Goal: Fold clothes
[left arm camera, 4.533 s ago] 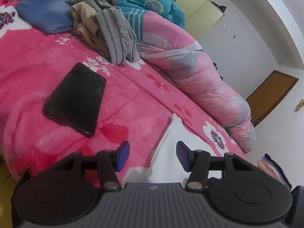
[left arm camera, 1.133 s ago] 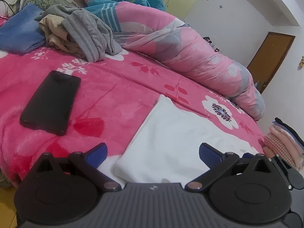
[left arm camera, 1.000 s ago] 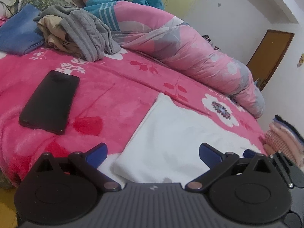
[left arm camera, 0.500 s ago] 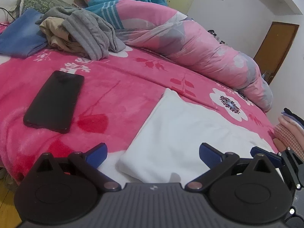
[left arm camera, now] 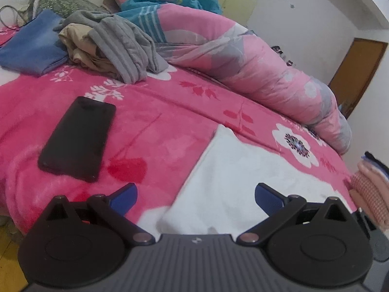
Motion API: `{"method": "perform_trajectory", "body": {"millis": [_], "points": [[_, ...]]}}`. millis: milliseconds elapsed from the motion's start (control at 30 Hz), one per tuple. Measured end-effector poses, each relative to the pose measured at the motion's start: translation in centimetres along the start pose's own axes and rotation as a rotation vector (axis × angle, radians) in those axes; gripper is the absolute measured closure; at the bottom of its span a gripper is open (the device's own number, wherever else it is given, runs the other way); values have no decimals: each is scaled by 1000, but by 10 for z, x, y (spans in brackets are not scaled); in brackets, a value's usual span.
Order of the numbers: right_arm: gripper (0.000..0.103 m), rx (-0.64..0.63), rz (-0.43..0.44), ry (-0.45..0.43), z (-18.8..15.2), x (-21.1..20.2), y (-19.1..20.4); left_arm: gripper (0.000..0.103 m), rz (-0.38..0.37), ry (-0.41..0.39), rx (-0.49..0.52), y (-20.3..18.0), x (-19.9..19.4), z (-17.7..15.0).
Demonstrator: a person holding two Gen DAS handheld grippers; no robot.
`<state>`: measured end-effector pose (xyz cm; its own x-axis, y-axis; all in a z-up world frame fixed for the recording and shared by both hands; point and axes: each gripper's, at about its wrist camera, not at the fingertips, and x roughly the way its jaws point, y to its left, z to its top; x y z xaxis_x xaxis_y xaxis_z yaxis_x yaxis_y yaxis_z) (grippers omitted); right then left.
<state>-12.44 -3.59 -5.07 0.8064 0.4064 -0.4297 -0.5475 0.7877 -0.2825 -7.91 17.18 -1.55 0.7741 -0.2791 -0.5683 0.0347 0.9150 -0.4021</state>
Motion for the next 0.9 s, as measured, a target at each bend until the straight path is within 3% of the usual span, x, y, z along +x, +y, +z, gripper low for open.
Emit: {"method": "perform_trajectory", "body": {"millis": [133,367,567,733,900], "points": [[4,-39,1,-11,4,4,9,0,41,18,-25,7,0,7],[15,-185,33,1,11,30,40,0,66,38,-61,21,6,16],[33,-293,15,41,10,60,59,0,63,40,-87,31,14,20],[33,-359,-17,50,4,63,59,0,52,26,-104,38,17,23],[51,-420,-55,76,3,59,55,0,23,17,-105,39,20,26]]}}
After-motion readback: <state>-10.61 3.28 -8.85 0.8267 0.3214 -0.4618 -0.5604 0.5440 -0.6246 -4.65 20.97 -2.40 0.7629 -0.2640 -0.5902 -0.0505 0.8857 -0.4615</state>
